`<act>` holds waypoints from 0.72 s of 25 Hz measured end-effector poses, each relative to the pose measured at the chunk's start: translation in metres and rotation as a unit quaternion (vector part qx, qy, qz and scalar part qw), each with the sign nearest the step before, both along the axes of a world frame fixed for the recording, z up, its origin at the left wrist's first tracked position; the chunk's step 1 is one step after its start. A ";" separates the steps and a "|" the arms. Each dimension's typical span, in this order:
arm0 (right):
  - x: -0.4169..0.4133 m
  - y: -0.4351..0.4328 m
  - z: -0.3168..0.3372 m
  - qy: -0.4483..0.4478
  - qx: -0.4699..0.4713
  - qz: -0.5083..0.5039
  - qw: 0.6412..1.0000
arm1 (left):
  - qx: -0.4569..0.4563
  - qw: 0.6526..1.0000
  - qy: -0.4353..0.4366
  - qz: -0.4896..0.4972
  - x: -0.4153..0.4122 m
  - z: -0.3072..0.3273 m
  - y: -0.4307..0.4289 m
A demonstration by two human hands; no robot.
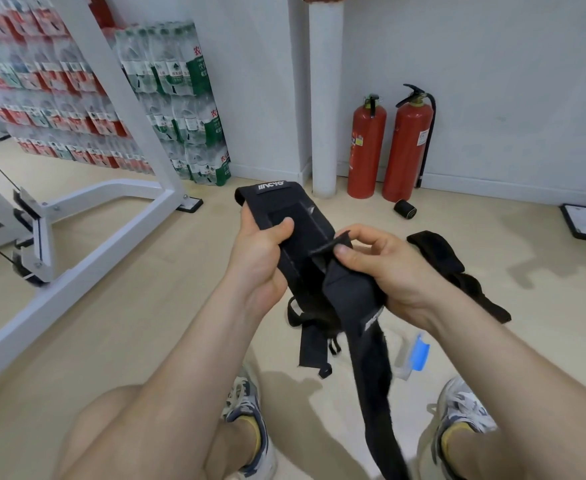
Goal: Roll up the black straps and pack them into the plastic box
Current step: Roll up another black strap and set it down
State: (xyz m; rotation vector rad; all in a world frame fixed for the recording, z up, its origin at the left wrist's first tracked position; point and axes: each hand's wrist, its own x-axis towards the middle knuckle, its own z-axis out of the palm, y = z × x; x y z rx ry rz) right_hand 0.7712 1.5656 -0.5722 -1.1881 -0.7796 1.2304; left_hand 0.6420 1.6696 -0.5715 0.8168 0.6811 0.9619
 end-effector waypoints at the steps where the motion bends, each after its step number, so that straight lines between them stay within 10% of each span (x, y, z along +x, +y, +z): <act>1: -0.001 0.002 -0.002 0.016 -0.005 -0.011 1.000 | -0.015 1.000 -0.014 -0.003 0.000 0.001 0.001; 5: 0.002 0.010 -0.004 0.079 0.003 -0.110 0.991 | -0.046 0.993 -0.046 -0.098 0.001 0.003 0.000; 8: 0.005 0.012 -0.002 0.093 0.020 -0.135 0.986 | 0.063 0.982 0.113 -0.139 0.008 -0.006 -0.021; 12: 0.013 0.010 0.013 -0.251 0.043 -0.190 0.948 | 0.078 0.973 0.216 0.008 0.008 -0.021 -0.007; 18: 0.019 0.000 0.026 -0.201 0.010 -0.026 0.979 | 0.062 0.985 0.163 -0.018 0.009 -0.011 -0.013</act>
